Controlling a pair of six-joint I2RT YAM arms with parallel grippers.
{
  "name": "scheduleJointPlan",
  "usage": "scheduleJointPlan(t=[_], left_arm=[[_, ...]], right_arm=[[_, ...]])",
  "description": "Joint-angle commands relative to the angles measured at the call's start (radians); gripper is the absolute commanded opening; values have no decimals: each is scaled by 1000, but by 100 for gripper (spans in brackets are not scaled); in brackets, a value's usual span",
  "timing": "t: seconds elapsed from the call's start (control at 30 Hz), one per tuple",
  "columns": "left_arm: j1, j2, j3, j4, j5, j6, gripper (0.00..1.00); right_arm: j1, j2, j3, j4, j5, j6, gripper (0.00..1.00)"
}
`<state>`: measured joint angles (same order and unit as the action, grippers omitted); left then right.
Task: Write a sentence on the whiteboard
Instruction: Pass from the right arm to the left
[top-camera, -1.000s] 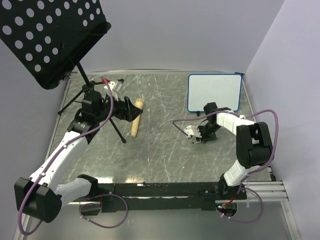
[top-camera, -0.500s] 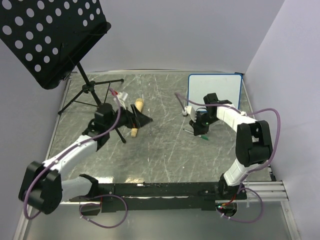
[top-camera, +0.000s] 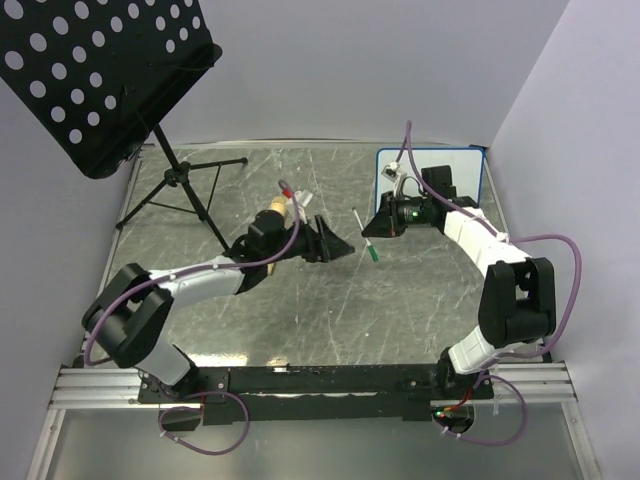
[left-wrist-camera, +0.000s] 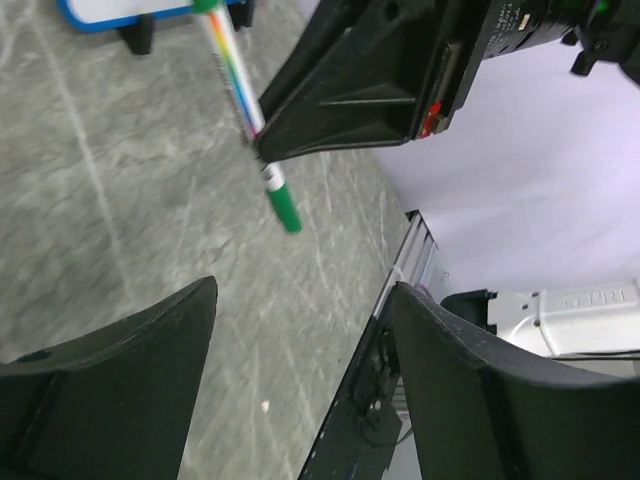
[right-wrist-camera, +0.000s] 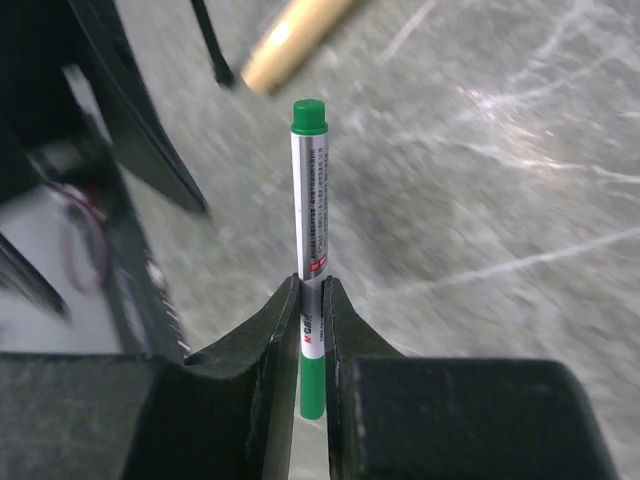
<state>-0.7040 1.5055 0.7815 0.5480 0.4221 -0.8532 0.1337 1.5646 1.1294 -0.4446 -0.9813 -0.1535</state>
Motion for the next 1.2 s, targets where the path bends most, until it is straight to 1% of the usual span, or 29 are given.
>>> scheduleJointPlan(t=[0.0, 0.07, 0.1, 0.23, 0.4, 0.6, 0.7, 0.73, 0.77, 0.83, 0.9, 0.97, 1.0, 1.03, 1.07, 1.1, 1.13, 1.17], left_arm=[[-52, 58, 97, 54, -103, -4, 74], [-72, 87, 134, 26, -132, 5, 72], [-80, 96, 146, -15, -181, 8, 72], [-104, 134, 235, -135, -261, 39, 65], [-135, 188, 291, -201, -273, 51, 58], [-146, 214, 295, -203, -269, 39, 45], [-150, 208, 306, -218, -272, 48, 32], [-150, 208, 308, -223, -270, 52, 25], [-150, 206, 311, -233, -273, 55, 21], [-150, 202, 312, -240, -278, 60, 7], [-150, 197, 312, -252, -287, 68, 1], [-150, 183, 308, -255, -287, 88, 1], [-149, 176, 303, -272, -284, 127, 1], [-146, 156, 305, -298, -275, 159, 1], [-140, 147, 306, -321, -248, 201, 1], [-129, 139, 317, -397, -135, 297, 1], [-96, 122, 323, -439, -67, 354, 1], [-75, 111, 328, -485, 28, 423, 1]], right_arm=[[-5, -64, -48, 276, -69, 366, 5], [-5, -75, -63, 325, -68, 399, 6], [-5, -78, -69, 342, -68, 435, 6], [-5, -95, -98, 398, -77, 495, 6], [-5, -97, -117, 441, -77, 551, 6], [-3, -107, -129, 440, -60, 565, 6], [-3, -106, -135, 471, -57, 574, 6], [-5, -104, -138, 472, -56, 574, 6], [-5, -103, -140, 477, -56, 575, 7], [-5, -106, -148, 481, -56, 578, 7], [-5, -107, -152, 486, -59, 578, 7], [-5, -113, -151, 480, -76, 565, 12], [-11, -118, -142, 439, -82, 507, 21], [-17, -120, -99, 382, -111, 456, 29], [-31, -118, -68, 327, -126, 321, 39], [-45, -117, 10, 156, -132, 230, 61], [-68, -107, 51, 74, -152, 124, 73], [-81, -98, 93, -36, -161, -102, 80]])
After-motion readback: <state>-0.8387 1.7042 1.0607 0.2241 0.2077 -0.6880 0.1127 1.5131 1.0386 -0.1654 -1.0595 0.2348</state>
